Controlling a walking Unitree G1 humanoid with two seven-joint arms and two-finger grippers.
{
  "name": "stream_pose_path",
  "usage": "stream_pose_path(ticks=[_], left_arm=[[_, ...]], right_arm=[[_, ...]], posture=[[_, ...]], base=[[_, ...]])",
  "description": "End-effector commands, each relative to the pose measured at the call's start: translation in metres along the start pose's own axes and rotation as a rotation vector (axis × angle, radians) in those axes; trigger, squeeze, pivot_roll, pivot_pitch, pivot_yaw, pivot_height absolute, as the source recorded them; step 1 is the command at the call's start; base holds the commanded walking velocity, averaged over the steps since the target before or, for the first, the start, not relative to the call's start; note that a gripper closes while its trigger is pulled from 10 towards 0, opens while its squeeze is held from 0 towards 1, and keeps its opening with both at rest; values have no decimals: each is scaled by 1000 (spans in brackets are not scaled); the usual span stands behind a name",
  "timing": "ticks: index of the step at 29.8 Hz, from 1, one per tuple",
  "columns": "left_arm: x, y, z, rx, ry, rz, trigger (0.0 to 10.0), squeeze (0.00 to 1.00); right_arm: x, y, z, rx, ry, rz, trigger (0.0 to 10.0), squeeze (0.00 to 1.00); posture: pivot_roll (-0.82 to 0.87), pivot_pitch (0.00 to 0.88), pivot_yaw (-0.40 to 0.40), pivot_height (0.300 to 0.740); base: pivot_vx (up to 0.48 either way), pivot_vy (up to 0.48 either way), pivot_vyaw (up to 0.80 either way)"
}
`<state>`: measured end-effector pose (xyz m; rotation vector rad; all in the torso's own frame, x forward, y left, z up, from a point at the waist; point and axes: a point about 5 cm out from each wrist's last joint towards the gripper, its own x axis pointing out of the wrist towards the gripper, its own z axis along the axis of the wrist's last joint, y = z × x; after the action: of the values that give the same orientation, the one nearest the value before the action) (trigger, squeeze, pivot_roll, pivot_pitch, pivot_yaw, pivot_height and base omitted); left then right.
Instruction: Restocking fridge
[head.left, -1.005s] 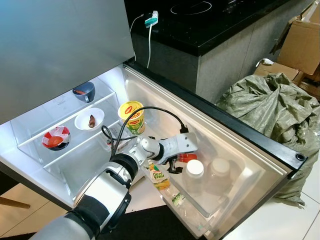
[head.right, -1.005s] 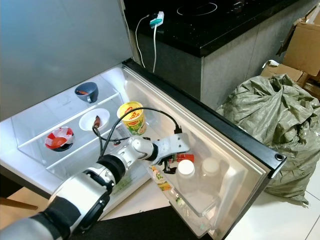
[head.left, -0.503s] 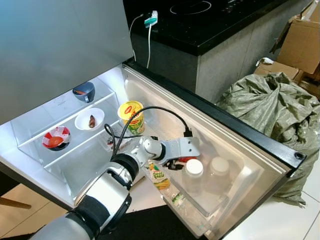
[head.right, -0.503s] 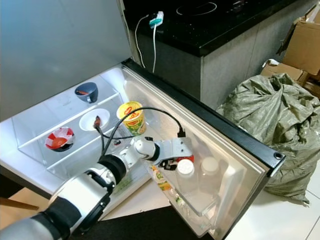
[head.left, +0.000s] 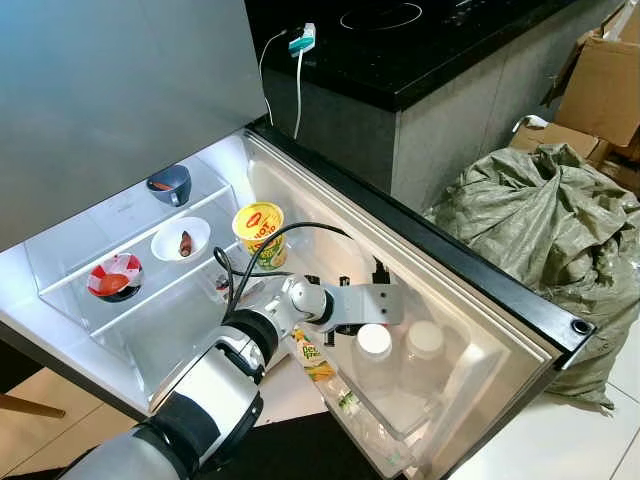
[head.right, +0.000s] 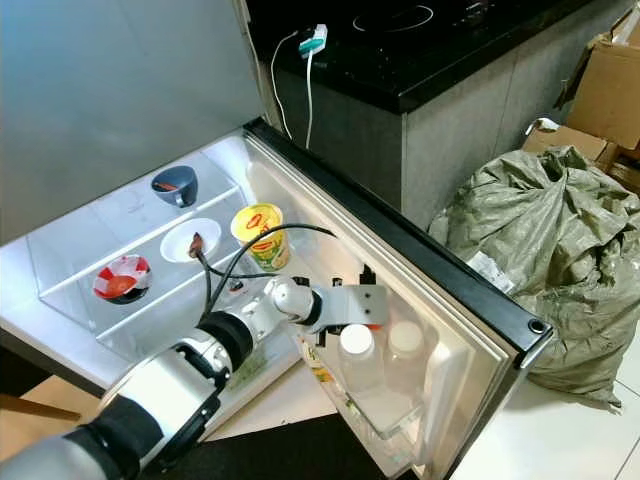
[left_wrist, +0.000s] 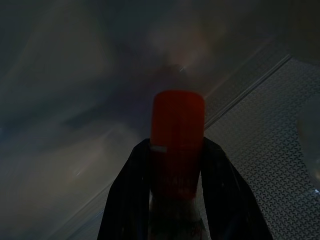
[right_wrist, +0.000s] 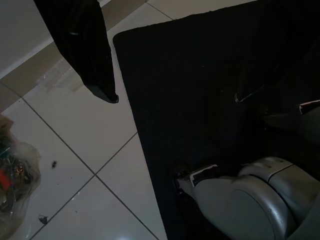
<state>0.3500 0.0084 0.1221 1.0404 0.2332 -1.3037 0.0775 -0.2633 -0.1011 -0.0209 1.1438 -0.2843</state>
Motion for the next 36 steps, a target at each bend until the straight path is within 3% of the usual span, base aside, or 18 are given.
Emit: stream_pose_path(ticks=[1, 8, 14, 27, 31, 33, 36], left_arm=[[6, -21, -19, -26, 74, -79, 10000, 0], [-2, -6, -11, -107, -36, -17, 10000, 0], [-21, 12, -12, -198, -157, 24, 10000, 0], [-48, 26, -36, -285, -171, 125, 10000, 0], [-57, 32, -40, -377, -244, 177, 10000, 0], [-61, 35, -39, -457, -329, 210, 10000, 0], [-62, 36, -38, -493, -375, 221, 10000, 0]], right_arm=[[-1, 3, -6, 10, 12, 6, 10000, 0], [-1, 3, -6, 13, 11, 5, 10000, 0], [-1, 2, -4, 11, 8, 4, 10000, 0], [1, 4, 3, 2, -8, 10, 10000, 0], [1, 5, 6, 2, -15, 11, 10000, 0], [2, 5, 7, 3, -18, 11, 10000, 0], [2, 5, 7, 4, -20, 11, 10000, 0]], posture=[[-289, 193, 152, 740], [-293, 190, 152, 740], [-293, 187, 149, 740], [-282, 177, 144, 740], [-279, 176, 145, 740], [-279, 178, 145, 740], [-279, 178, 145, 740]], base=[[0, 0, 0], [0, 0, 0], [0, 0, 0], [0, 0, 0], [0, 0, 0], [0, 0, 0], [0, 0, 0]])
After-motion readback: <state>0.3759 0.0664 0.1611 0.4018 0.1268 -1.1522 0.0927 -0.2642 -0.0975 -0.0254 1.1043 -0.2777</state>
